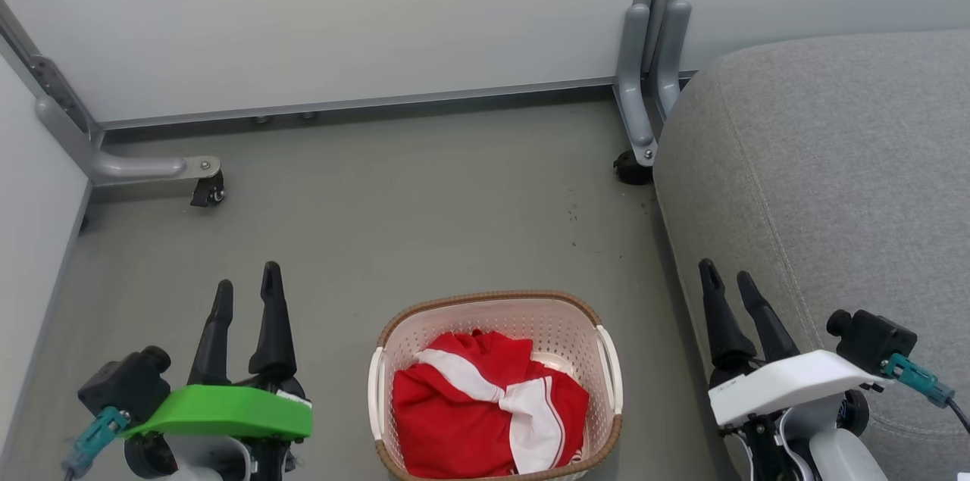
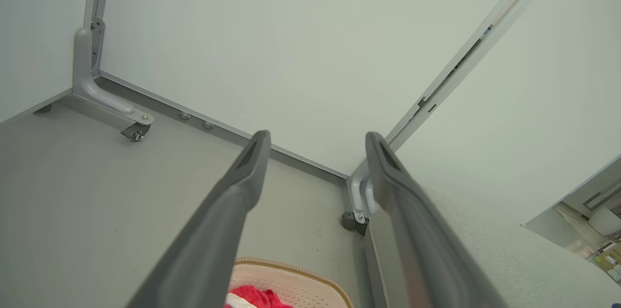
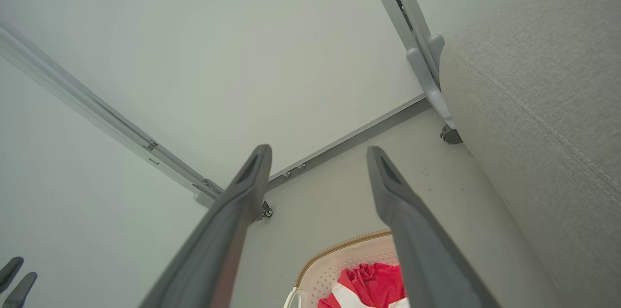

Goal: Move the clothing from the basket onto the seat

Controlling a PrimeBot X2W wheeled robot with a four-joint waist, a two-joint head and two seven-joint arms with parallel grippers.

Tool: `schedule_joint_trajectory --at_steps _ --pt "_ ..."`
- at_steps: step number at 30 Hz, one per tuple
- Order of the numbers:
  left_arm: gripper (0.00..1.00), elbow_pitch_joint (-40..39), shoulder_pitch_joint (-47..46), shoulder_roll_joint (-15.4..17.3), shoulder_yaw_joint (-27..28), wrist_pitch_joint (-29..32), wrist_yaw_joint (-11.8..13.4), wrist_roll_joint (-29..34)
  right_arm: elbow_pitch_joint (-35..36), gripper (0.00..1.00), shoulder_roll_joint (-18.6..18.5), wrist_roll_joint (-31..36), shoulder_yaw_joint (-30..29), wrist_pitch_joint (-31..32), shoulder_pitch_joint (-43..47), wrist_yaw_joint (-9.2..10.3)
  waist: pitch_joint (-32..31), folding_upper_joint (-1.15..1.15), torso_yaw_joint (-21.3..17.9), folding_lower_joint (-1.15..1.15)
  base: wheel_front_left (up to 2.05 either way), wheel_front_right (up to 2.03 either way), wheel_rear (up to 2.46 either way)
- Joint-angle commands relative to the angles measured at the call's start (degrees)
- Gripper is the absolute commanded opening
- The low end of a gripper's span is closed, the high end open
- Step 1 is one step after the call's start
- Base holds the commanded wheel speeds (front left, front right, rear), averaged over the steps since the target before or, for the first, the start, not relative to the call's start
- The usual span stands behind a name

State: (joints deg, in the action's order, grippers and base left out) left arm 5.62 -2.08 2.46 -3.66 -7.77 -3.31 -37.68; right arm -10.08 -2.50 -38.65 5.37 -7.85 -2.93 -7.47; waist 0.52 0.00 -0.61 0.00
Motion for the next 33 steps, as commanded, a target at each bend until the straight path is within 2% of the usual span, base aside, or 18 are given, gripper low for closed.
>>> schedule_joint_trajectory --at_steps 1,33 --pt "1.0 -0.9 0.0 0.4 -0.2 -0.7 0.5 1.9 0.8 1.0 -0.3 1.7 0.4 -0.6 -0.3 -0.02 0.0 0.0 0.0 0.0 0.0 0.0 0.0" --pt "1.0 0.1 0.4 0.5 -3.6 -4.9 1.1 16.9 1.9 1.0 -0.4 17.0 2.8 -4.9 -0.4 -0.03 -0.1 0.0 -0.4 0.0 0.0 0.0 0.0"
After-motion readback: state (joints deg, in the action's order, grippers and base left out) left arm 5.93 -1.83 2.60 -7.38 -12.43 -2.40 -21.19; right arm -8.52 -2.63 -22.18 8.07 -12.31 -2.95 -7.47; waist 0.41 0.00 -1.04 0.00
